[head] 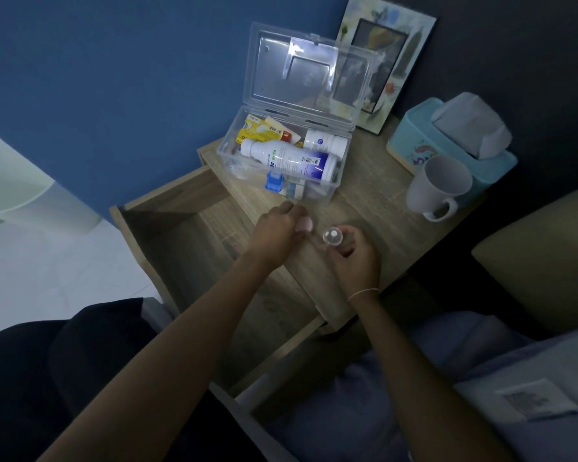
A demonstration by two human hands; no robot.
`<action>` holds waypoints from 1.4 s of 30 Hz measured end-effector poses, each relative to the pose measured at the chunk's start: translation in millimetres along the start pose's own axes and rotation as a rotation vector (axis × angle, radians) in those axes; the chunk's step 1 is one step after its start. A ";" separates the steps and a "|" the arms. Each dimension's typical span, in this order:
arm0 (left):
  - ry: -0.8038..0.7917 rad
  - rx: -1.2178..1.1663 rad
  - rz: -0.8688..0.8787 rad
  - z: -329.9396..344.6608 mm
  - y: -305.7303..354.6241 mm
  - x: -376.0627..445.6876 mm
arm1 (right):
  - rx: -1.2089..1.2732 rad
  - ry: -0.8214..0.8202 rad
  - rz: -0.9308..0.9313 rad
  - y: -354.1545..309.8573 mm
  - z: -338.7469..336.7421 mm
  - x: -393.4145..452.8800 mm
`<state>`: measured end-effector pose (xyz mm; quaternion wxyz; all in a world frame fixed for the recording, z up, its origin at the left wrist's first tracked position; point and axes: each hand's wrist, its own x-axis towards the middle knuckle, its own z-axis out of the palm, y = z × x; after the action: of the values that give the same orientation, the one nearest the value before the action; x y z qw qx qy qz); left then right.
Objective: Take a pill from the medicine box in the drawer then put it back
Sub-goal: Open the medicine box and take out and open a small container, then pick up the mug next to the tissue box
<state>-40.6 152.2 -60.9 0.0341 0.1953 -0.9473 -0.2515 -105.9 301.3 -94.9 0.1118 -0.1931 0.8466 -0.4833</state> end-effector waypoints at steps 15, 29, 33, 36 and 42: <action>-0.030 -0.114 0.071 12.3 -1.0 -10.7 | -0.175 0.109 -0.041 -0.2 11.4 -22.5; 0.110 0.002 0.296 21.8 -17.8 -44.7 | -0.211 0.145 -0.076 -2.0 13.4 -25.4; 0.115 0.038 0.311 21.0 -18.1 -40.6 | -0.222 0.150 -0.082 -1.8 14.3 -25.1; 0.092 0.037 0.312 19.7 -18.1 -41.5 | -0.230 0.140 -0.079 -2.0 14.1 -25.3; 0.080 -0.031 0.246 17.1 -13.7 -45.5 | -0.158 0.200 -0.117 -2.7 12.8 -26.7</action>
<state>3.4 166.8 -81.0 0.1055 0.0869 -0.9580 -0.2519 -76.5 301.8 -98.9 -0.0170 -0.2010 0.8762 -0.4377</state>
